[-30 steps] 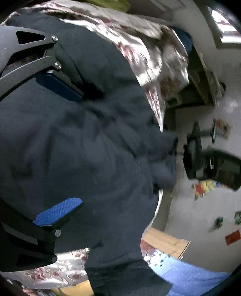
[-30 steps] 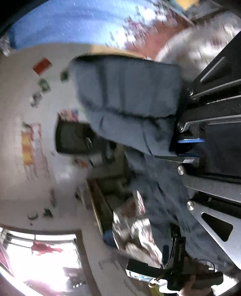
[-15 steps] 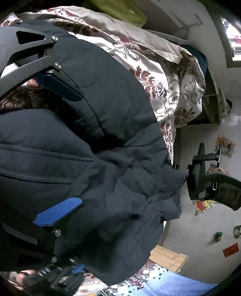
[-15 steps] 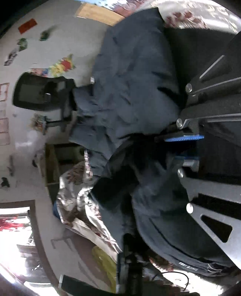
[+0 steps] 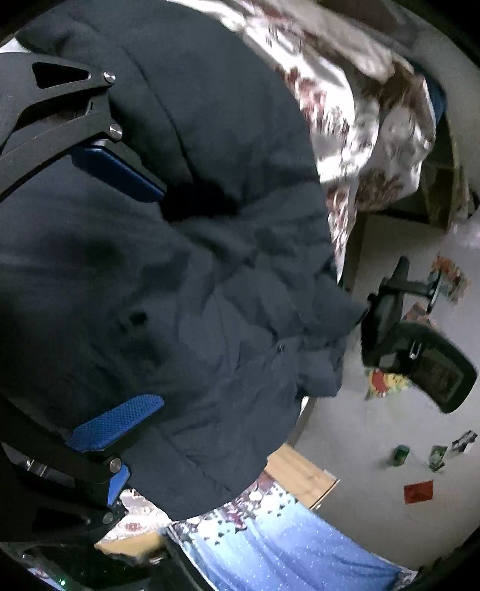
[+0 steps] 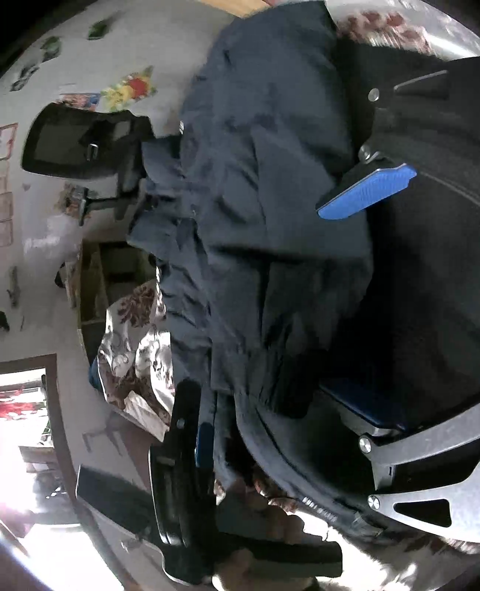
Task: Fold large clothes
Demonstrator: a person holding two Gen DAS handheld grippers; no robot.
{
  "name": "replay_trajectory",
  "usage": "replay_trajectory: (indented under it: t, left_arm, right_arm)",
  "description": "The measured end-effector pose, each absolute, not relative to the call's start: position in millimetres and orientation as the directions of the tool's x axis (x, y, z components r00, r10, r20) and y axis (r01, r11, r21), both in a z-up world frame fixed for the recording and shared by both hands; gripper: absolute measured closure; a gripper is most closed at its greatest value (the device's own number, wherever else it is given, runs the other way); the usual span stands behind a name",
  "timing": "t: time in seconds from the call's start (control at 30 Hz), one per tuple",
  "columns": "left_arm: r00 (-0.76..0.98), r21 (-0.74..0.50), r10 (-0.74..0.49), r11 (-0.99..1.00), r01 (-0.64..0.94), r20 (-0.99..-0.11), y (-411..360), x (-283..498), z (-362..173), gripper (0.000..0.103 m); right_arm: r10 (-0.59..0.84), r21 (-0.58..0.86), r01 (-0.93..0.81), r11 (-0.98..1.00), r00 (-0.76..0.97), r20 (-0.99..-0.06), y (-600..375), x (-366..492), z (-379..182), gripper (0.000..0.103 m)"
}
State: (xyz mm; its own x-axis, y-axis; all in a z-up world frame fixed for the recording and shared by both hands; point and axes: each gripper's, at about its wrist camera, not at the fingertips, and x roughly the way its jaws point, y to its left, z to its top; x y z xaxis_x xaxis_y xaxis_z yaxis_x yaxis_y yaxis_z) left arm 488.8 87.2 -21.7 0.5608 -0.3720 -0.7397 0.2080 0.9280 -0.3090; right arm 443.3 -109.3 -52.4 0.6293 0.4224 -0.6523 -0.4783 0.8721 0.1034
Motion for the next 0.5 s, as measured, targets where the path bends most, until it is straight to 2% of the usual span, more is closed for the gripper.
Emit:
replay_trajectory:
  t: [0.13,0.2,0.23,0.27,0.3,0.37,0.43,0.5]
  left_arm:
    - [0.517,-0.297,-0.380,0.925,0.239,-0.767,58,507,-36,0.003]
    - [0.495,-0.307,-0.396,0.917,0.254,-0.773,50,507,-39,0.029]
    - [0.485,-0.302,-0.397,0.916,0.264,-0.779,47,507,-41,0.050]
    - [0.476,-0.276,-0.382,0.920,0.278,-0.792,42,505,-42,0.066]
    - [0.482,-0.245,-0.363,0.925,0.291,-0.798,38,503,-43,0.069]
    - [0.500,-0.181,-0.328,0.930,0.321,-0.802,32,498,-43,0.087]
    - [0.527,-0.121,-0.285,0.939,0.323,-0.801,27,494,-42,0.096]
    - [0.559,-0.069,-0.242,0.947,0.313,-0.793,22,491,-38,0.097]
  right_arm:
    - [0.412,0.142,-0.434,0.890,0.629,-0.659,-136,448,-56,0.015]
    - [0.403,0.154,-0.411,0.898,0.633,-0.660,-146,447,-54,0.015]
    - [0.388,0.144,-0.399,0.906,0.642,-0.661,-149,447,-53,0.013]
    - [0.372,0.131,-0.389,0.912,0.650,-0.663,-151,447,-51,0.013]
    - [0.368,0.126,-0.387,0.914,0.652,-0.663,-152,447,-50,0.013]
    - [0.366,0.124,-0.385,0.914,0.656,-0.660,-154,447,-48,0.013]
    - [0.357,0.115,-0.380,0.918,0.661,-0.660,-155,448,-46,0.013]
    - [0.339,0.098,-0.372,0.923,0.667,-0.664,-154,448,-44,0.013]
